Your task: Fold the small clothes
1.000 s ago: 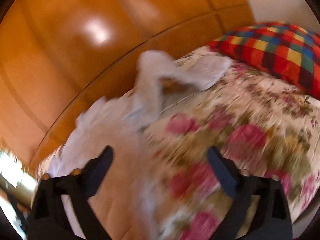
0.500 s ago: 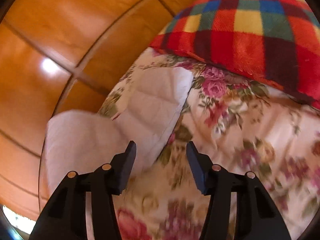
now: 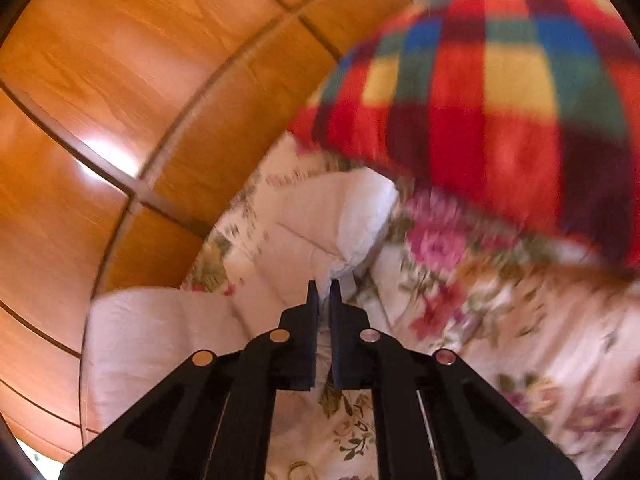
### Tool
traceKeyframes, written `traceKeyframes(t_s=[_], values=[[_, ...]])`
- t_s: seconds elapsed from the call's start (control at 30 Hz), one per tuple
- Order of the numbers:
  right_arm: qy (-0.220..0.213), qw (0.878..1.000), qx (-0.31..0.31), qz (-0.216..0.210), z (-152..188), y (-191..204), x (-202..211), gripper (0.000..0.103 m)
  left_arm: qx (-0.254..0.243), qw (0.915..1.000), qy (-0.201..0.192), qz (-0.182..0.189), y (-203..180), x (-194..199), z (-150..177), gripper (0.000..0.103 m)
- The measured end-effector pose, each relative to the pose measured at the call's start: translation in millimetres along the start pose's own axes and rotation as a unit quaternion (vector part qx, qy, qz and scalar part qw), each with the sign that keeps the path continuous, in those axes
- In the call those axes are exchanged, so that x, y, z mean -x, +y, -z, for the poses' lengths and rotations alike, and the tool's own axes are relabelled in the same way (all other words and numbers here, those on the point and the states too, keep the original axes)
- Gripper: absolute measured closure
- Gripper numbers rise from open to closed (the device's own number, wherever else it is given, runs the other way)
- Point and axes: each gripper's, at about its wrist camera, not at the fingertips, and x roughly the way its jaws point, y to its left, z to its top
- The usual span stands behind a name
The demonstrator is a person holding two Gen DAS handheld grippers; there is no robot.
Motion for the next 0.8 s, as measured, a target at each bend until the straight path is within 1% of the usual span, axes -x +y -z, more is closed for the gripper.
traceKeyframes(t_s=[0.07, 0.13, 0.2, 0.23, 0.3, 0.37, 0.43, 0.5, 0.53, 0.63, 0.73, 0.8], values=[[-0.024, 1.000, -0.001, -0.006, -10.1, 6.7, 19.8, 0.099, -0.006, 0.9999, 0.010, -0.003, -0.7, 0.1, -2.0, 0.003], [-0.046, 0.999, 0.004, -0.016, -20.6, 18.0, 40.2, 0.099, 0.000, 0.9999, 0.009, 0.009, 3.7, 5.0, -4.8, 0.003], [-0.070, 0.997, 0.024, -0.027, -29.6, 35.5, 65.8, 0.099, 0.019, 0.9995, -0.008, 0.023, 11.3, 12.7, -6.3, 0.003], [-0.084, 0.995, 0.041, -0.031, -33.2, 48.0, 80.9, 0.099, 0.032, 0.9988, -0.025, 0.028, 17.7, 19.3, -8.0, 0.003], [-0.098, 0.992, 0.063, -0.037, -35.5, 65.6, 97.9, 0.099, 0.047, 0.9977, -0.043, 0.025, 25.5, 25.7, -11.5, 0.003], [-0.115, 0.989, 0.085, -0.047, -34.5, 88.8, 118.1, 0.099, 0.058, 0.9967, -0.051, 0.025, 35.1, 29.7, -17.0, 0.003], [-0.122, 0.986, 0.099, -0.062, -31.1, 110.2, 126.6, 0.099, 0.065, 0.9957, -0.064, 0.017, 43.4, 34.5, -19.4, 0.003], [-0.121, 0.981, 0.124, -0.090, -18.5, 140.4, 136.0, 0.099, 0.067, 0.9951, -0.072, 0.011, 47.4, 38.0, -17.1, 0.003], [-0.116, 0.976, 0.145, -0.114, -6.4, 160.7, 140.9, 0.099, 0.068, 0.9949, -0.074, 0.014, 49.5, 39.4, -14.6, 0.003], [-0.102, 0.962, 0.205, -0.146, 30.8, 207.6, 142.8, 0.099, 0.082, 0.9933, -0.079, 0.023, 54.5, 41.9, -4.7, 0.003], [-0.080, 0.940, 0.282, -0.175, 90.6, 261.6, 137.6, 0.099, 0.103, 0.9910, -0.073, 0.042, 60.6, 40.3, 4.4, 0.003], [-0.064, 0.929, 0.314, -0.187, 125.5, 283.9, 131.8, 0.099, 0.115, 0.9894, -0.069, 0.055, 65.3, 40.6, 10.2, 0.003]])
